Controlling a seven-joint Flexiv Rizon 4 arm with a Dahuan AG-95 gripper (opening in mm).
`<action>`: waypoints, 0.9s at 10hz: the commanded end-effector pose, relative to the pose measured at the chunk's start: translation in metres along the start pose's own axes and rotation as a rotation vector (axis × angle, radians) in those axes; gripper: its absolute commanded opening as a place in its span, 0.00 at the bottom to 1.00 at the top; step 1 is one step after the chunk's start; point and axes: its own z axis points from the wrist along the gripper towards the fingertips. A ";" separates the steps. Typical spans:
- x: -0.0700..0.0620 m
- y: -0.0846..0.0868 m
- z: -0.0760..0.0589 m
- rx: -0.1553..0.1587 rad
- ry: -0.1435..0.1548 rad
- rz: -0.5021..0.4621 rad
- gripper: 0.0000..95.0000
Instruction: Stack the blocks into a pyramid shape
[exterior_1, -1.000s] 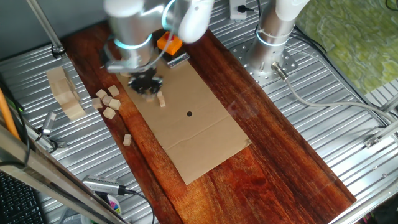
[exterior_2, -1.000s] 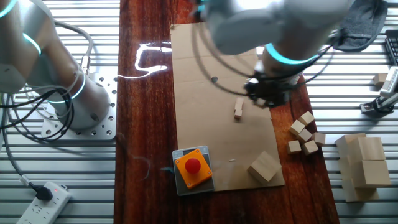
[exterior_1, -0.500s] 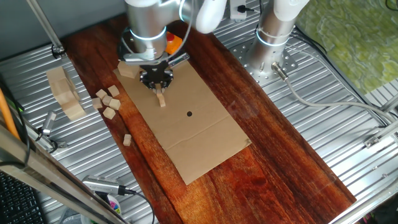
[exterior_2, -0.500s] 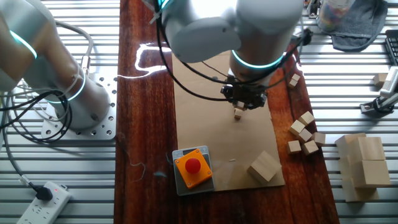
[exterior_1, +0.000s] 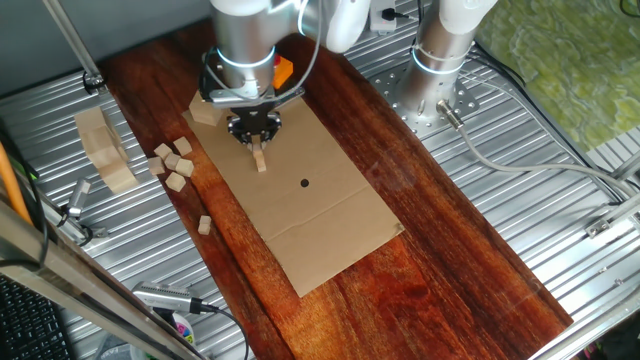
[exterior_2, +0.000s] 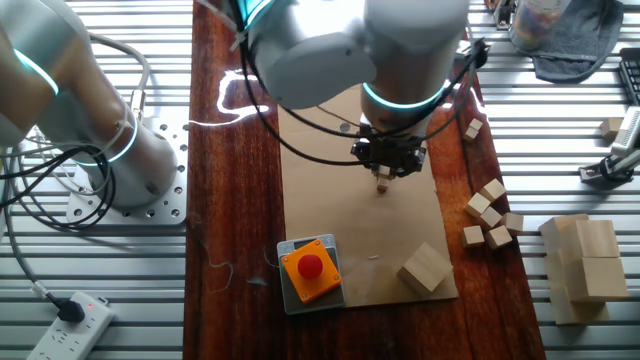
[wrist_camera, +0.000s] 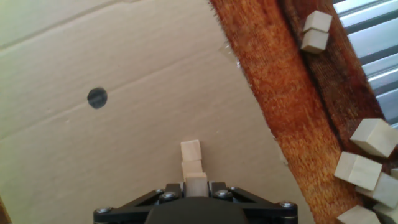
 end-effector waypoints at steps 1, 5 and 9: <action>-0.002 -0.001 0.003 0.002 -0.003 0.002 0.00; -0.004 -0.001 0.005 0.008 -0.003 -0.002 0.00; -0.004 0.001 0.008 0.013 -0.002 -0.004 0.00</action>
